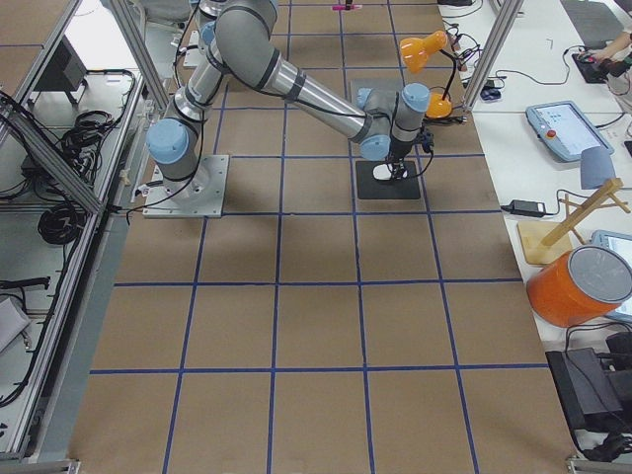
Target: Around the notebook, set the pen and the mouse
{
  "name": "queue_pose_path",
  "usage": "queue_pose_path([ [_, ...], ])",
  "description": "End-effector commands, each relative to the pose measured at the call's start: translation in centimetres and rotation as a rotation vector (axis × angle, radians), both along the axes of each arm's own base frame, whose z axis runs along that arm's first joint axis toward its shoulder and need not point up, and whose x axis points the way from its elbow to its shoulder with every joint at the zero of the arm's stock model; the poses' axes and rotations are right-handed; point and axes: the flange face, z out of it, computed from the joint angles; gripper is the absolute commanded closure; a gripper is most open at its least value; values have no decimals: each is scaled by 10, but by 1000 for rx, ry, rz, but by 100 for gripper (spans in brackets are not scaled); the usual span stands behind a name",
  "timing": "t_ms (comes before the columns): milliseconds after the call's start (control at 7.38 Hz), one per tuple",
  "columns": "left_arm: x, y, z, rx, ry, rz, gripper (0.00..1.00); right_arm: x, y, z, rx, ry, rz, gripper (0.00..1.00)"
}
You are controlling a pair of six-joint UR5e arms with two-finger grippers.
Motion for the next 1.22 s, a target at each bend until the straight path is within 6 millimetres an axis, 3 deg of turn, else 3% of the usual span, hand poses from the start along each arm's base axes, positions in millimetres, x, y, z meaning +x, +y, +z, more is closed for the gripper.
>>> queue_pose_path([
  [0, -45, 1, 16, -22, 35, 31, 100, -2, 2, -2, 5, 8, 12, 40],
  [136, -81, 4, 23, -32, 77, 85, 100, -2, 1, 0, 2, 9, 10, 19],
  [271, -112, 12, 26, -44, 111, 168, 100, -2, -3, 6, -10, 9, 2, 8],
  [407, -134, 15, 27, -49, 162, 241, 100, -2, -3, 12, -18, 10, 1, 0],
  [542, -150, 17, 25, -47, 164, 319, 100, -2, -4, 13, -21, 10, 1, 0],
  [678, -172, 24, 25, -48, 164, 375, 100, -5, -6, 40, -48, 15, -7, 0],
  [814, -210, 34, 15, -28, 160, 470, 100, -1, 0, 79, -33, 12, -13, 0],
  [1085, -278, 60, 1, -22, 142, 681, 100, 14, 36, 188, -17, -3, -64, 0],
])
